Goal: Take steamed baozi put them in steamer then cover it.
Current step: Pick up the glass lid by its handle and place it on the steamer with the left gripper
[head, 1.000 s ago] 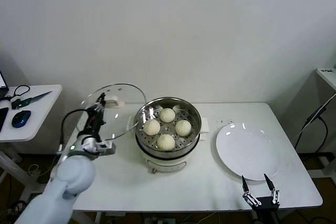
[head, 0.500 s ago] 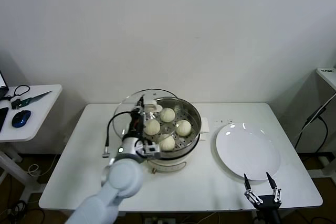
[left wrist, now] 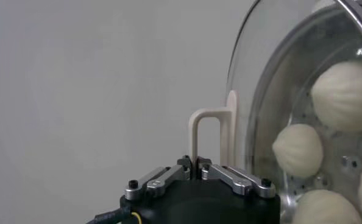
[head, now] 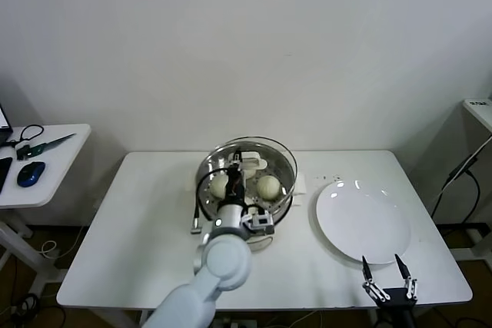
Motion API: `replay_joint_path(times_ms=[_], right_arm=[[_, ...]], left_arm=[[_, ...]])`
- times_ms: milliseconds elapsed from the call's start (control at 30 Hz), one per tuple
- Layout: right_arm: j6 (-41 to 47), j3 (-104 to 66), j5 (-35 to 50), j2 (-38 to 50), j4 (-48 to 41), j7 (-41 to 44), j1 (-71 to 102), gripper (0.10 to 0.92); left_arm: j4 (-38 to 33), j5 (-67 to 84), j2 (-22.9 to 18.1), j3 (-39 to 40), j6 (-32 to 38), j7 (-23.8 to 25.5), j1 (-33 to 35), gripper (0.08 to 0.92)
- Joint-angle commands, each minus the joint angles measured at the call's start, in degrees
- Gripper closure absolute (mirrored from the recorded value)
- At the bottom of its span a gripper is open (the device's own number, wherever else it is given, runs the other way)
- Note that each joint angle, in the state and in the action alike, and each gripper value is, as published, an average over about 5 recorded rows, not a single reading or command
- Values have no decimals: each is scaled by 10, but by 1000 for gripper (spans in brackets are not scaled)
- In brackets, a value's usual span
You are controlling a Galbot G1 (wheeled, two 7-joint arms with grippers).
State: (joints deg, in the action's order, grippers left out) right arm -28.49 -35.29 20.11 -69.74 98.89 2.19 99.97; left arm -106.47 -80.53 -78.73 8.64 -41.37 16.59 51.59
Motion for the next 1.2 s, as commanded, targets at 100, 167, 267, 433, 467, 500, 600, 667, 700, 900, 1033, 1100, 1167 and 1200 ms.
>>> replay_joint_path(times_ms=[100, 167, 267, 433, 467, 500, 600, 667, 700, 900, 1033, 1100, 1167, 1200], right_arm=[[-3, -2, 6, -1, -1, -2, -1, 203], [-3, -2, 6, -3, -1, -3, -1, 203], [-3, -3, 6, -4, 0, -4, -1, 203], [-4, -4, 6, -5, 4, -5, 2, 203], [-5, -5, 6, -5, 4, -5, 2, 203], [-5, -5, 6, -6, 5, -5, 3, 203], [-6, -5, 6, -7, 7, -5, 4, 203], [-6, -4, 6, -8, 8, -5, 4, 203], [-7, -4, 6, -8, 8, -4, 5, 203], [-9, -4, 4, -9, 8, -4, 7, 203], [-8, -3, 2, -11, 8, -5, 7, 203], [-6, -3, 2, -11, 9, -5, 6, 203], [-3, -3, 2, -11, 11, -6, 6, 203], [-1, -3, 3, -11, 12, -6, 6, 203]], left_arm=[[41, -22, -41, 20, -10, -4, -9, 857], [49, -19, -34, 14, -8, -9, -6, 857], [57, -17, -27, 5, -5, -16, -3, 857], [67, -13, -24, 0, -1, -26, -4, 857], [68, -12, -24, 0, 0, -27, -5, 857], [69, -12, -24, 1, 1, -29, -5, 857], [72, -12, -26, 1, 2, -32, -6, 857], [74, -15, -25, 0, 4, -34, -5, 857], [75, -17, -24, -1, 5, -34, -4, 857], [78, -37, -17, -12, 13, -33, -1, 857], [80, -42, -14, -15, 15, -32, 0, 857], [80, -46, -15, -16, 17, -32, 3, 846], [79, -49, -15, -17, 19, -32, 7, 818], [78, -49, -15, -17, 19, -32, 9, 791]])
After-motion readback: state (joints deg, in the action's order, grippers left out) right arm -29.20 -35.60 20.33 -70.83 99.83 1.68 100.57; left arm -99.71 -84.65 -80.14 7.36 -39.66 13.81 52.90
